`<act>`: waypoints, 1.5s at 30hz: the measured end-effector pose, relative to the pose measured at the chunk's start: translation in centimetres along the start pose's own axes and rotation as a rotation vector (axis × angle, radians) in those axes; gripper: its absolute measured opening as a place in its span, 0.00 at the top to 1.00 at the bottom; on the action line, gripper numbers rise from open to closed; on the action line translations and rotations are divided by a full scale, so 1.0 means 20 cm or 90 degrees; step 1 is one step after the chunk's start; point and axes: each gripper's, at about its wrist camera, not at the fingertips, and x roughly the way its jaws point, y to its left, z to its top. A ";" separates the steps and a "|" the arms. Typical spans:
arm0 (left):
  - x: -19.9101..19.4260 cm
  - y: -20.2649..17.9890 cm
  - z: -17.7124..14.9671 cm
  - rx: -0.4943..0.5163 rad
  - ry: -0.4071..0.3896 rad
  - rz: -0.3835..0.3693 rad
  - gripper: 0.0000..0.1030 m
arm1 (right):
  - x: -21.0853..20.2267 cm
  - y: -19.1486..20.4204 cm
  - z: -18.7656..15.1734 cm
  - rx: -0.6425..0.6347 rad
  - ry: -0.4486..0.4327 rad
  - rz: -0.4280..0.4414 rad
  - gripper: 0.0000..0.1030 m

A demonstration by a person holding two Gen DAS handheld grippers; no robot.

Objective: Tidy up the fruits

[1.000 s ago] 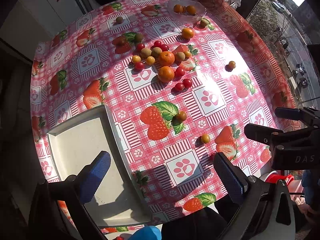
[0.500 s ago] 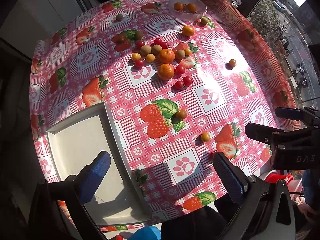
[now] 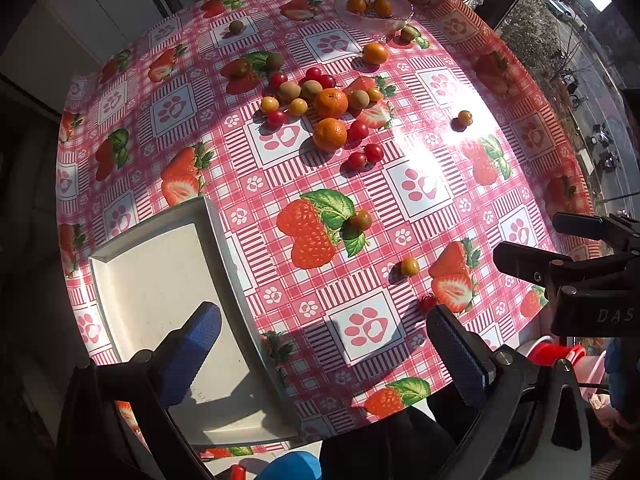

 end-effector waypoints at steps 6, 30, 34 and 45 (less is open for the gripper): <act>0.02 0.00 0.00 -0.002 0.009 -0.003 0.00 | 0.00 -0.01 -0.01 0.004 0.003 0.001 0.00; 0.35 0.05 0.06 -0.083 0.062 0.016 0.00 | 0.25 -0.25 -0.10 0.065 0.077 -0.013 0.00; 0.43 0.05 0.08 -0.113 0.057 0.011 0.00 | 0.30 -0.29 -0.09 0.061 0.085 -0.020 0.00; 0.66 -0.05 0.20 -0.137 0.041 0.034 0.00 | 0.38 -0.45 0.10 0.040 0.050 -0.047 0.00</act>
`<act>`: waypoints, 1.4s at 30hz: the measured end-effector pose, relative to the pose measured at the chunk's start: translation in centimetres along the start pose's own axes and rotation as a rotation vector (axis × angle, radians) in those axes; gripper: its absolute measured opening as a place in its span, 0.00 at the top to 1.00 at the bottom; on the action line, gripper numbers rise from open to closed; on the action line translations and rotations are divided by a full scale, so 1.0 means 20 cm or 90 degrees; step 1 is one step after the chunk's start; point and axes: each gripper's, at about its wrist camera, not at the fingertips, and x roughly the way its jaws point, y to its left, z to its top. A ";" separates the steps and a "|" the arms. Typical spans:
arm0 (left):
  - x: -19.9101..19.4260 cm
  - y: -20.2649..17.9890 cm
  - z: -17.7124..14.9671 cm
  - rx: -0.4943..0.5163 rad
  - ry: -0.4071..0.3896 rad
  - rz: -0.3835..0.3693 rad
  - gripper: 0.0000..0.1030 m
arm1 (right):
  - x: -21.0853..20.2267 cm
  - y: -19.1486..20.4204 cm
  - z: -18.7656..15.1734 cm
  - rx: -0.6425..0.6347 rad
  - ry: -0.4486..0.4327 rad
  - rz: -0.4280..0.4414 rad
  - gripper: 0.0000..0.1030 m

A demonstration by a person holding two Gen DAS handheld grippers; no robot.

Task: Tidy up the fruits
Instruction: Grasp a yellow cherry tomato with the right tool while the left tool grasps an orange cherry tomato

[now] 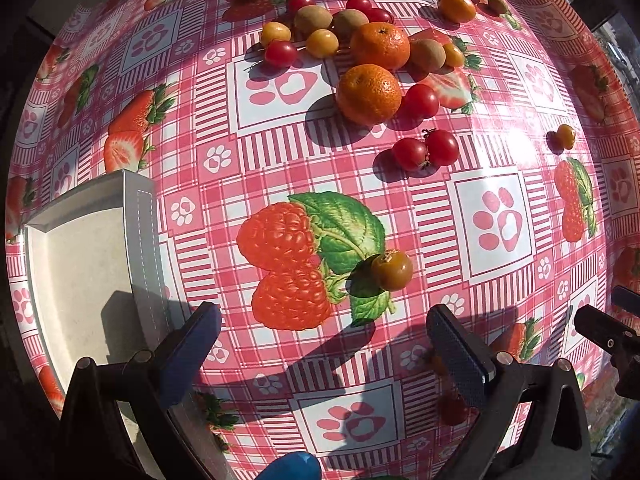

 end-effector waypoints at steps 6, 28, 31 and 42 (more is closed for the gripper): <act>0.08 -0.10 0.07 -0.017 -0.017 0.001 0.00 | -0.01 -0.04 0.24 -0.045 -0.050 -0.019 0.00; 0.08 -0.15 0.08 -0.063 -0.047 -0.002 0.30 | 0.03 0.19 0.76 -0.169 -0.164 -0.063 0.69; 0.04 -0.19 0.07 -0.048 -0.052 -0.002 0.58 | 0.01 0.16 0.80 -0.150 -0.155 -0.031 0.77; -0.11 -0.12 -0.03 -0.045 -0.062 -0.143 0.78 | -0.10 -0.01 0.46 -0.086 -0.134 0.069 0.77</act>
